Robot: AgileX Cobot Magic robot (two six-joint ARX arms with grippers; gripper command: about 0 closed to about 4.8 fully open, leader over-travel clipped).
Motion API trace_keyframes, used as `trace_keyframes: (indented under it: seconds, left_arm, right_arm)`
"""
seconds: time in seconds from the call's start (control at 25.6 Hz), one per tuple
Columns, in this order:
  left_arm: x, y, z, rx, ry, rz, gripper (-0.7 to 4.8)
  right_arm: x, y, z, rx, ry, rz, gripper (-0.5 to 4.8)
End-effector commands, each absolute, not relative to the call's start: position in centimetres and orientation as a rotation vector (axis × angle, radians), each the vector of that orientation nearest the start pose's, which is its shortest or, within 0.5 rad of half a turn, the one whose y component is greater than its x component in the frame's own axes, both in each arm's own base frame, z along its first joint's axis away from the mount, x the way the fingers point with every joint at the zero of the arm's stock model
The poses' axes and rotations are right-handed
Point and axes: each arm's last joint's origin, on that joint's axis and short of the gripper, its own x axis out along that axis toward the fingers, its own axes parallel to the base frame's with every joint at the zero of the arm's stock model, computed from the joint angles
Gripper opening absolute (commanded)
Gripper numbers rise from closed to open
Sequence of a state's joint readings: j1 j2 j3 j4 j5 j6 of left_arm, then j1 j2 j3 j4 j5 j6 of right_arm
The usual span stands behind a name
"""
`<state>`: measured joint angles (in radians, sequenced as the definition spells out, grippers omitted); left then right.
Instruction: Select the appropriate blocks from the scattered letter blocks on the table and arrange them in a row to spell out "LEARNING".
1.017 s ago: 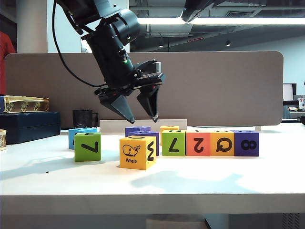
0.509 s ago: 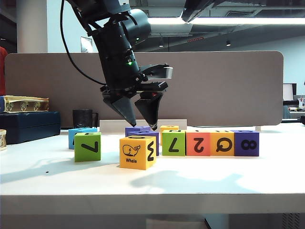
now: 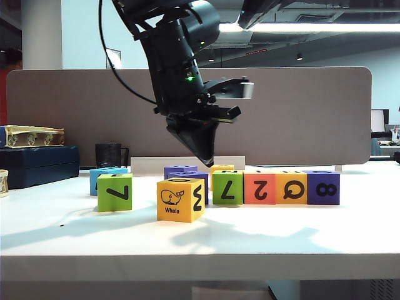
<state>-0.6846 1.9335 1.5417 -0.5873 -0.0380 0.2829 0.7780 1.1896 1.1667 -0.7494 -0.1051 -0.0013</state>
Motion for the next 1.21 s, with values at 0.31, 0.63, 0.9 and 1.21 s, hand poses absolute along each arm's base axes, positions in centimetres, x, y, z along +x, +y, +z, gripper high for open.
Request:
trace_keyframes:
  seconds: [0.31, 0.63, 0.9, 1.21]
  left_arm:
    - [33.1, -26.4, 22.3, 0.634, 0.836, -0.728, -0.06]
    - [34.0, -26.7, 20.4, 0.651, 0.846, -0.696, -0.06]
    - [34.6, -26.8, 20.8, 0.648, 0.783, -0.646, -0.06]
    - [35.8, -25.8, 20.3, 0.631, 0.773, -0.598, -0.06]
  right_arm:
    - [16.6, 16.8, 33.8, -0.264, 0.752, 0.837, -0.02]
    - [16.5, 16.7, 33.7, -0.266, 0.767, 0.833, -0.02]
    - [16.5, 16.7, 33.6, -0.268, 0.775, 0.832, -0.02]
    - [16.5, 16.7, 33.6, -0.265, 0.776, 0.831, -0.02]
